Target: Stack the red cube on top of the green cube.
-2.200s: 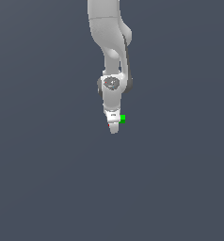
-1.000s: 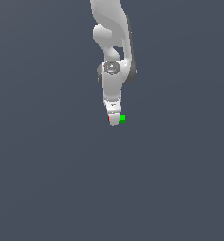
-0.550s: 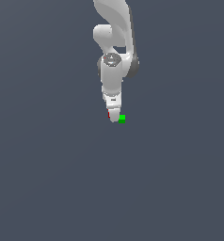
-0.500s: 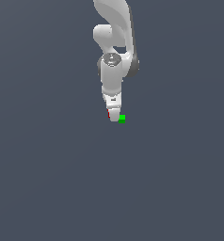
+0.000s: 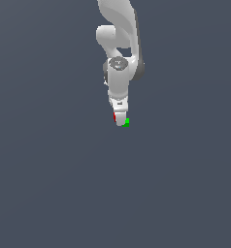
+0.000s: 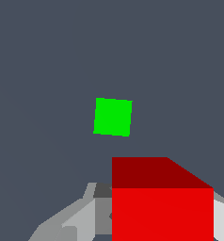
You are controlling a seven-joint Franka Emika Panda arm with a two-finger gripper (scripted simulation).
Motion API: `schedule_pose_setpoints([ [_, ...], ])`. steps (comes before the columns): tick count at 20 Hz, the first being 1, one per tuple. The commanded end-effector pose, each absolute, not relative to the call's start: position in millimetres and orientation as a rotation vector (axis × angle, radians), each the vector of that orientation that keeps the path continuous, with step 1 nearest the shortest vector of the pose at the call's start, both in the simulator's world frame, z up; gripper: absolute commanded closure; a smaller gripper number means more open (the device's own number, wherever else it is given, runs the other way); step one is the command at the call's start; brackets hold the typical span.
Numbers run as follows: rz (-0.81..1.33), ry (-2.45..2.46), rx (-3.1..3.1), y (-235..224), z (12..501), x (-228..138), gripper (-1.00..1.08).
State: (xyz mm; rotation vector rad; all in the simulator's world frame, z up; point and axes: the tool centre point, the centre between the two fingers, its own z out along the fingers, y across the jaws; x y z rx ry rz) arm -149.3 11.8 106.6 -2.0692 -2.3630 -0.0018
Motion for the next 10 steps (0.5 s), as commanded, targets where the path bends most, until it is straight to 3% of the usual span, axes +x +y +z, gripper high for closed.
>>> schedule_pose_setpoints([
  [1,-0.002,-2.364,-2.068,20.5,98.8,-154.2,1.08],
  [10,-0.003,-2.363,-2.068,52.4,68.4,-171.5,1.08],
])
